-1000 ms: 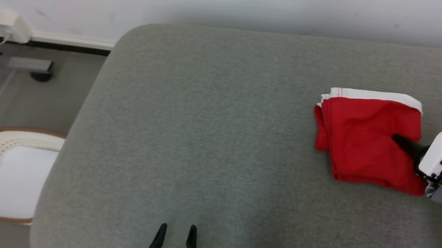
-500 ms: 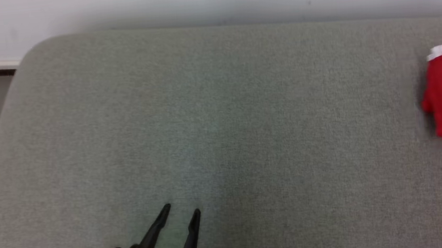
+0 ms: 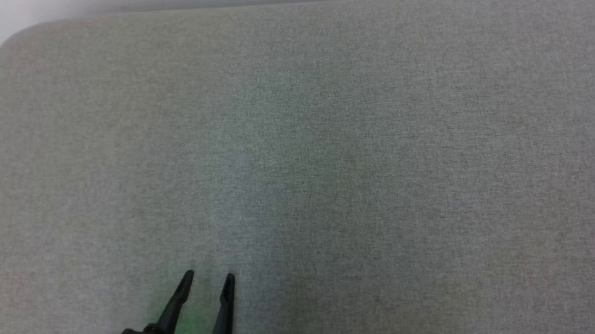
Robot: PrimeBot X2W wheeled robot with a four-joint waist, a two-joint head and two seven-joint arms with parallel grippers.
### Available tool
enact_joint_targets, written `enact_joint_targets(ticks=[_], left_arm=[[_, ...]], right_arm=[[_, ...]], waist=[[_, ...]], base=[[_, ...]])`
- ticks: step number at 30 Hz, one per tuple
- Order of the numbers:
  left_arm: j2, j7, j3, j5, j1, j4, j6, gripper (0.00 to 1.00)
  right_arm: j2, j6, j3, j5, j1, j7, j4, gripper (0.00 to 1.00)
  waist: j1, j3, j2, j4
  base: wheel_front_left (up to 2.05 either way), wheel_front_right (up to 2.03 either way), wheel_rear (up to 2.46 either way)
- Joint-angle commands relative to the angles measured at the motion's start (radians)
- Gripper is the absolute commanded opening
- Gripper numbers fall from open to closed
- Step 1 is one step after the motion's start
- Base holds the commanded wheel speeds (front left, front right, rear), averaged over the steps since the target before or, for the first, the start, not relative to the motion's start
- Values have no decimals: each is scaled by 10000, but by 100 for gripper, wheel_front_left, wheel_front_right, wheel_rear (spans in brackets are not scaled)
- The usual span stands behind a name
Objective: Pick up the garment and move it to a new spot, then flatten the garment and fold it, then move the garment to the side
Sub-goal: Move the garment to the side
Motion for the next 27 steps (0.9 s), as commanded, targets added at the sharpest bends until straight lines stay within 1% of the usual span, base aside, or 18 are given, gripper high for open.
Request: enact_joint_targets(ticks=[1, 4, 7, 12, 14, 17, 22, 24, 27], left_arm=[[65, -1, 25, -9, -76, 8, 14, 100], [6, -1, 74, 67, -9, 65, 14, 100], [-69, -1, 142, 97, 103, 120, 14, 100], [-222, 1, 331, -2, 304, 263, 14, 100], [-268, 1, 470, 94, 387, 261, 14, 100], [-380, 1, 741, 262, 577, 292, 59, 100], [-601, 1, 1291, 423, 947, 254, 292, 100], [-670, -1, 1474, 480, 1140, 218, 373, 100], [-772, -1, 1645, 594, 1450, 183, 508, 100]], right_arm=[[-81, 1, -16, -163, 177, -108, 1, 100], [164, 1, -148, -886, 489, -596, -18, 100], [277, -1, -15, -1205, 838, -1301, -212, 100], [671, -1, 456, -864, 1367, -2913, -738, 100], [796, -2, 585, -860, 1630, -3575, -1015, 100], [1167, -1, 782, -915, 2018, -4550, -1521, 100], [2095, -2, 1260, -1093, 2958, -6113, -2477, 100], [2675, -2, 1449, -1186, 3459, -6733, -2735, 100], [3373, -2, 1835, -1540, 4299, -7602, -3023, 100]], waist=[[-1, -25, -1, -14], [-1, -157, -1, -73], [-1, -363, -1, -128], [-1, -896, -1, -178], [-1, -1179, -1, -202], [-1, -1640, -1, -225], [-1, -2425, -1, -279], [-1, -2744, -1, -333], [-1, -3108, -1, -429]], base=[[0, 0, 0], [0, 0, 0], [0, 0, 0], [0, 0, 0], [0, 0, 0], [0, 0, 0], [0, 0, 0], [0, 0, 0], [0, 0, 0]])
